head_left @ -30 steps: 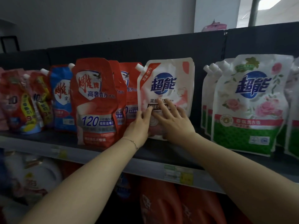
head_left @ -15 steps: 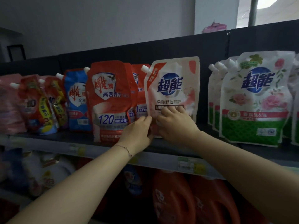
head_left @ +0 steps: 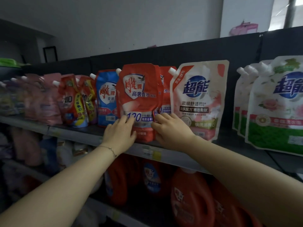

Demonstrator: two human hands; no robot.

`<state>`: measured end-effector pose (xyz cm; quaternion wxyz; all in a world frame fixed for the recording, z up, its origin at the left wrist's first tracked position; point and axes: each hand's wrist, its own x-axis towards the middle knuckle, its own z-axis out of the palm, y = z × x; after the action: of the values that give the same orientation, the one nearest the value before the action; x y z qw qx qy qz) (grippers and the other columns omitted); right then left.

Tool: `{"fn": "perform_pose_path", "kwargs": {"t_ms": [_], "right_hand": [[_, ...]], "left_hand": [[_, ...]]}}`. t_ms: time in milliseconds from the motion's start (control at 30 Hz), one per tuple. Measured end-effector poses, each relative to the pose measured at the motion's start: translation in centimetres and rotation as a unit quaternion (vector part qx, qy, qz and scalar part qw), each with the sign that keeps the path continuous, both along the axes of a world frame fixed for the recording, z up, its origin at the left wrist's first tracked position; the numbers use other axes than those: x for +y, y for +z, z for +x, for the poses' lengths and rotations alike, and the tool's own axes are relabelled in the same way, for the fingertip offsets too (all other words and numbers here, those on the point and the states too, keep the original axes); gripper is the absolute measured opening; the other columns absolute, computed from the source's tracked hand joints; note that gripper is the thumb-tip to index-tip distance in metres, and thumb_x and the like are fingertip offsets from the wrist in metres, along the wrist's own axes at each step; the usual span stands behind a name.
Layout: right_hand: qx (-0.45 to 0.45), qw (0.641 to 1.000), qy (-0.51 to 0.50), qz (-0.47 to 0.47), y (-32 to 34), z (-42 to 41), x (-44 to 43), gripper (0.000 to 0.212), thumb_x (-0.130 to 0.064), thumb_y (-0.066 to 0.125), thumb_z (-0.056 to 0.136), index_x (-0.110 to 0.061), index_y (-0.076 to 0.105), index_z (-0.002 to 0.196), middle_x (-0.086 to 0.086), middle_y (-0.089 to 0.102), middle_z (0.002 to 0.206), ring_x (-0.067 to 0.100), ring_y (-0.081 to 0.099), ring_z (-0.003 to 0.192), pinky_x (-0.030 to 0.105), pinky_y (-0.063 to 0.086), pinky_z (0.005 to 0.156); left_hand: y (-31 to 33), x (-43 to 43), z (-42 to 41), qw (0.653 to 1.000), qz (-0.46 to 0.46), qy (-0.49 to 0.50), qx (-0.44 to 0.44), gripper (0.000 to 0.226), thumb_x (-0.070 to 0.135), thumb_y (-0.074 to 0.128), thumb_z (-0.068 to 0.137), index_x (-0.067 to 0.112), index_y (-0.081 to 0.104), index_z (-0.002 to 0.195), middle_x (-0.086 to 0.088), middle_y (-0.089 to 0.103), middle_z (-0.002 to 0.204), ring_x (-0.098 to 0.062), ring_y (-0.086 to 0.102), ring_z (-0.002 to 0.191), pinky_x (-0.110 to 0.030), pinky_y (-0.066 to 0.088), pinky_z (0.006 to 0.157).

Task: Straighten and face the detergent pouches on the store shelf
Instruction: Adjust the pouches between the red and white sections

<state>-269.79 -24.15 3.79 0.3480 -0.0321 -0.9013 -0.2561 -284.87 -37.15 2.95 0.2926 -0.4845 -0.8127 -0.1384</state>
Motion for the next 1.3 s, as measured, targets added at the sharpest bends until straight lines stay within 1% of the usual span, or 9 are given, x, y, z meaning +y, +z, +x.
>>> {"fn": "perform_pose_path", "kwargs": {"t_ms": [200, 300, 367, 467, 600, 767, 1000, 1167, 1300], "right_hand": [[-0.046, 0.998, 0.010, -0.042, 0.4, -2.9, -1.9, 0.039, -0.008, 0.070, 0.072, -0.008, 0.066, 0.110, 0.018, 0.058, 0.123, 0.036, 0.056, 0.111, 0.044, 0.051, 0.082], [-0.097, 0.994, 0.001, -0.047, 0.6, -4.2, -2.6, 0.053, -0.003, 0.058, 0.084, -0.008, 0.049, 0.136, 0.016, 0.031, 0.153, 0.033, 0.026, 0.142, 0.045, 0.031, 0.110], [-0.135, 0.990, -0.019, -0.042, 0.6, -4.9, -2.6, 0.062, -0.003, 0.052, 0.089, -0.015, 0.034, 0.147, 0.009, 0.008, 0.161, 0.028, 0.003, 0.148, 0.044, 0.018, 0.117], [-0.171, 0.981, -0.070, -0.062, 0.7, -5.5, -2.5, 0.074, -0.003, 0.048, 0.091, -0.028, 0.016, 0.153, 0.003, -0.015, 0.161, 0.030, -0.016, 0.147, 0.049, 0.005, 0.118], [-0.204, 0.968, -0.127, -0.066, 1.0, -6.0, -2.8, 0.086, -0.003, 0.044, 0.091, -0.036, -0.005, 0.153, 0.009, -0.028, 0.157, 0.038, -0.026, 0.142, 0.053, 0.001, 0.116], [-0.208, 0.961, -0.166, -0.077, 1.4, -7.0, -2.7, 0.086, -0.008, 0.043, 0.095, -0.041, -0.015, 0.149, 0.008, -0.031, 0.155, 0.040, -0.029, 0.140, 0.057, 0.002, 0.115], [-0.200, 0.952, -0.226, -0.055, 1.4, -7.5, -2.3, 0.093, -0.018, 0.050, 0.094, -0.044, -0.023, 0.146, 0.005, -0.038, 0.152, 0.037, -0.031, 0.140, 0.052, 0.002, 0.116], [-0.179, 0.947, -0.262, -0.055, 0.8, -8.2, -2.0, 0.099, -0.023, 0.055, 0.093, -0.043, -0.028, 0.144, 0.003, -0.045, 0.146, 0.039, -0.034, 0.138, 0.053, 0.002, 0.116], [-0.173, 0.932, -0.309, -0.079, 1.1, -9.0, -2.3, 0.105, -0.027, 0.060, 0.091, -0.045, -0.030, 0.142, 0.000, -0.050, 0.143, 0.041, -0.039, 0.134, 0.065, -0.001, 0.112]], "left_hand": [[1.0, -0.7, -1.5, 0.998, -0.046, 0.047, -0.007, 0.058, 0.033, 0.060, 0.088, 0.021, 0.028, 0.134, -0.006, 0.039, 0.124, -0.031, 0.049, 0.115, -0.046, 0.043, 0.086], [1.4, -0.6, -2.5, 0.997, -0.030, 0.042, -0.050, 0.057, 0.029, 0.061, 0.087, 0.023, 0.026, 0.132, -0.011, 0.039, 0.126, -0.037, 0.053, 0.107, -0.047, 0.045, 0.080], [1.5, -0.3, -3.4, 0.996, -0.012, 0.008, -0.088, 0.055, 0.021, 0.061, 0.087, 0.027, 0.026, 0.130, -0.015, 0.041, 0.125, -0.041, 0.055, 0.101, -0.044, 0.047, 0.071], [1.9, 0.0, -4.8, 0.992, -0.007, -0.042, -0.119, 0.062, 0.011, 0.063, 0.086, 0.033, 0.027, 0.131, -0.014, 0.045, 0.119, -0.037, 0.057, 0.096, -0.041, 0.048, 0.066], [2.8, 0.8, -6.5, 0.994, -0.084, -0.041, -0.056, 0.085, 0.008, 0.067, 0.084, 0.037, 0.013, 0.142, -0.015, 0.047, 0.122, -0.036, 0.059, 0.096, -0.046, 0.054, 0.073], [3.3, 1.3, -7.3, 0.992, -0.121, -0.042, -0.009, 0.092, 0.014, 0.073, 0.081, 0.035, 0.010, 0.145, -0.016, 0.039, 0.125, -0.037, 0.058, 0.097, -0.044, 0.051, 0.070], [3.4, 2.3, -9.0, 0.988, -0.126, -0.082, 0.023, 0.099, 0.033, 0.084, 0.067, 0.033, 0.016, 0.140, -0.009, 0.028, 0.126, -0.034, 0.057, 0.099, -0.041, 0.051, 0.068], [2.9, 3.3, -9.6, 0.988, -0.104, -0.101, 0.044, 0.089, 0.025, 0.079, 0.074, 0.030, 0.017, 0.137, -0.009, 0.027, 0.125, -0.032, 0.057, 0.097, -0.036, 0.044, 0.062], [2.1, 4.0, -10.2, 0.989, -0.069, -0.122, 0.046, 0.085, 0.018, 0.076, 0.078, 0.027, 0.017, 0.138, -0.010, 0.027, 0.123, -0.031, 0.057, 0.097, -0.037, 0.049, 0.068]]}}
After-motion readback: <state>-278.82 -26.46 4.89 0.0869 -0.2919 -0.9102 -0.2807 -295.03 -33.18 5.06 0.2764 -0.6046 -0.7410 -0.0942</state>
